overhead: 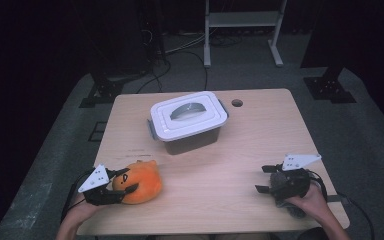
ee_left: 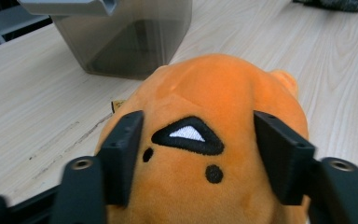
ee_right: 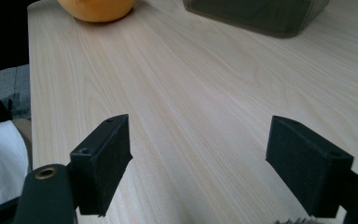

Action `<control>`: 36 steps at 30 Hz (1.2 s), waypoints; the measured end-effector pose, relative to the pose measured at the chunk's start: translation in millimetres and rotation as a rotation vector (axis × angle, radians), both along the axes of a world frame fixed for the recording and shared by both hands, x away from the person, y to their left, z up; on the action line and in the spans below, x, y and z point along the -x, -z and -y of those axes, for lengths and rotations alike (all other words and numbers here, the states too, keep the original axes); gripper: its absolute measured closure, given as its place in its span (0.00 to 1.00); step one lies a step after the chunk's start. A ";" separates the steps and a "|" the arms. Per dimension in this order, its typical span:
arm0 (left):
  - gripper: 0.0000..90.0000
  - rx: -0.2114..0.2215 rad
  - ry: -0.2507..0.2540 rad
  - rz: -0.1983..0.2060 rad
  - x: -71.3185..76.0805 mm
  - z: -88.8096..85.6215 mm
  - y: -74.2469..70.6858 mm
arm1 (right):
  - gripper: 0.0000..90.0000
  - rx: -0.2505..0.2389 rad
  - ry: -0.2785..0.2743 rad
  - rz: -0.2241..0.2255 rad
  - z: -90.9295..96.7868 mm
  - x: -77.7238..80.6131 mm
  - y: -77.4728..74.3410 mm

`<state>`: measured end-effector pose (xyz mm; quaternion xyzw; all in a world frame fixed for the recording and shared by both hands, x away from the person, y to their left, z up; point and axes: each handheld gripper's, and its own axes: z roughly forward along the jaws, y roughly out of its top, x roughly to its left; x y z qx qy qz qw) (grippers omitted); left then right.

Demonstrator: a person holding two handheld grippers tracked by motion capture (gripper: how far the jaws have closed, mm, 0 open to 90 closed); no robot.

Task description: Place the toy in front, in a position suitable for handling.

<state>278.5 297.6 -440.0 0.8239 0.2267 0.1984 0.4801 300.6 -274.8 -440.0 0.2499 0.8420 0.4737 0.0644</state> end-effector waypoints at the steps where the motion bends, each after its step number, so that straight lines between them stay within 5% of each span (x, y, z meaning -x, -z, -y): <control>1: 0.46 -0.018 -0.004 0.010 0.9 1.0 -0.8 | 0.23 0.000 0.000 0.001 0.0 -0.1 0.0; 8: 0.61 -0.041 -0.008 0.024 2.3 5.1 -5.3 | 0.23 -0.006 -0.001 0.002 0.4 -0.1 -0.3; 25: 0.63 -0.022 0.002 0.082 12.1 11.9 -33.3 | 0.23 -0.014 0.004 0.002 2.1 -0.8 -0.7; 31: 0.63 -0.019 0.068 0.120 13.5 35.3 -53.7 | 0.23 -0.020 0.007 0.004 3.5 -0.8 -1.5; 36: 0.62 -0.004 0.156 0.135 6.8 73.8 -64.5 | 0.23 -0.022 0.010 0.005 5.0 -0.3 -2.2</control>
